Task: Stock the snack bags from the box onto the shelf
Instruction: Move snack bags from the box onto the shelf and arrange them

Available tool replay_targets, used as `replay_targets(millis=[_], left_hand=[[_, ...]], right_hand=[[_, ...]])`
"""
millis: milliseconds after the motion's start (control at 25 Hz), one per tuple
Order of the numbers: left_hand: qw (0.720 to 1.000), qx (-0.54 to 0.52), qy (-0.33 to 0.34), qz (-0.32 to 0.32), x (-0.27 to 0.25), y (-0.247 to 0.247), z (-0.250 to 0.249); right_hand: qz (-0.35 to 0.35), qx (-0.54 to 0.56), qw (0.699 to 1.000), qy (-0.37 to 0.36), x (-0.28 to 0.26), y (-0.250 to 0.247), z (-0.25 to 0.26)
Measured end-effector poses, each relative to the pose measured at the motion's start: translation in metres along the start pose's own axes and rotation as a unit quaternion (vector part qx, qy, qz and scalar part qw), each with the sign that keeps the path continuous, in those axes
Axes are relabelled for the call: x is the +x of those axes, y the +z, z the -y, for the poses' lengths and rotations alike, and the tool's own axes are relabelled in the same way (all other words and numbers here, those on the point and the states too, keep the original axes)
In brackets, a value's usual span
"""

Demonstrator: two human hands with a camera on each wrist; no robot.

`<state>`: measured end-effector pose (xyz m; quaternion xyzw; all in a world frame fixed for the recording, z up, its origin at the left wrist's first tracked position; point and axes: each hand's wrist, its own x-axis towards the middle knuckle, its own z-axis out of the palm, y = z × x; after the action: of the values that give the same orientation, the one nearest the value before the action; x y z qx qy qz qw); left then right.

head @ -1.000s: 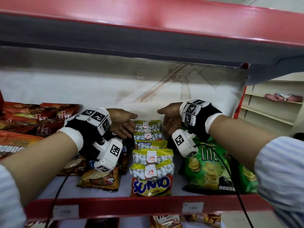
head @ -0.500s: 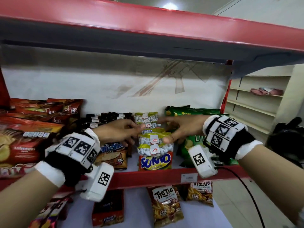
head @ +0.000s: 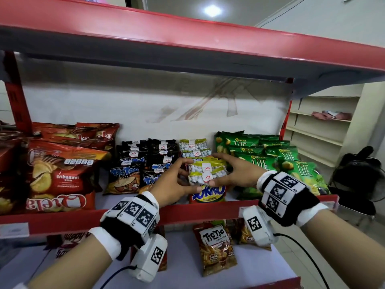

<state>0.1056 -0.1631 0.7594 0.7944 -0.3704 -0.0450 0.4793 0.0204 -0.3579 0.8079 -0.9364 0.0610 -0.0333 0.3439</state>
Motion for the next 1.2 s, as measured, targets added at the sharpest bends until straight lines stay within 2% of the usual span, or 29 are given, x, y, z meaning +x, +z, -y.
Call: replay_targets(millis=[120,200,280,320,400,520,600,680,760,880,960,1080,1200], left_hand=[[0.999,0.018,0.018,-0.034,0.0,-0.002,-0.005],[0.992,0.007,0.038,-0.116,0.003,-0.002,-0.016],[0.976,-0.03,0.084,-0.197,0.005,0.004,-0.034],[0.969,-0.053,0.105,-0.218,0.005,0.012,-0.045],[0.966,-0.081,0.13,-0.211,0.005,0.035,-0.067],[0.98,-0.063,0.131,-0.134,0.008,0.087,-0.089],[0.992,-0.02,0.099,-0.081,0.016,0.123,-0.094],[0.995,0.074,0.034,-0.059,0.028,0.157,-0.096],[0.989,0.134,-0.049,-0.045,0.043,0.182,-0.095],[0.974,0.178,-0.125,-0.061,0.059,0.199,-0.089],[0.97,0.176,-0.128,-0.11,0.066,0.204,-0.088],[0.968,0.116,-0.111,-0.192,0.076,0.202,-0.09],[0.963,0.113,-0.109,-0.221,0.084,0.198,-0.086]], right_hand=[[-0.055,0.029,0.998,-0.021,-0.013,-0.003,-0.001],[-0.138,0.068,0.987,-0.043,-0.022,-0.013,-0.007],[-0.23,0.113,0.965,-0.054,-0.032,-0.033,-0.021],[-0.275,0.124,0.952,-0.054,-0.037,-0.046,-0.032],[-0.361,0.131,0.922,-0.039,-0.048,-0.073,-0.062],[-0.447,0.102,0.888,0.031,-0.063,-0.103,-0.114],[-0.419,0.075,0.9,0.096,-0.069,-0.112,-0.147],[-0.329,0.048,0.931,0.154,-0.074,-0.12,-0.175],[-0.255,0.07,0.948,0.176,-0.077,-0.121,-0.195],[-0.228,0.089,0.961,0.128,-0.072,-0.118,-0.212],[-0.224,0.111,0.965,0.077,-0.062,-0.119,-0.219],[-0.248,0.154,0.956,0.034,-0.047,-0.122,-0.219],[-0.267,0.161,0.95,0.027,-0.035,-0.121,-0.216]])
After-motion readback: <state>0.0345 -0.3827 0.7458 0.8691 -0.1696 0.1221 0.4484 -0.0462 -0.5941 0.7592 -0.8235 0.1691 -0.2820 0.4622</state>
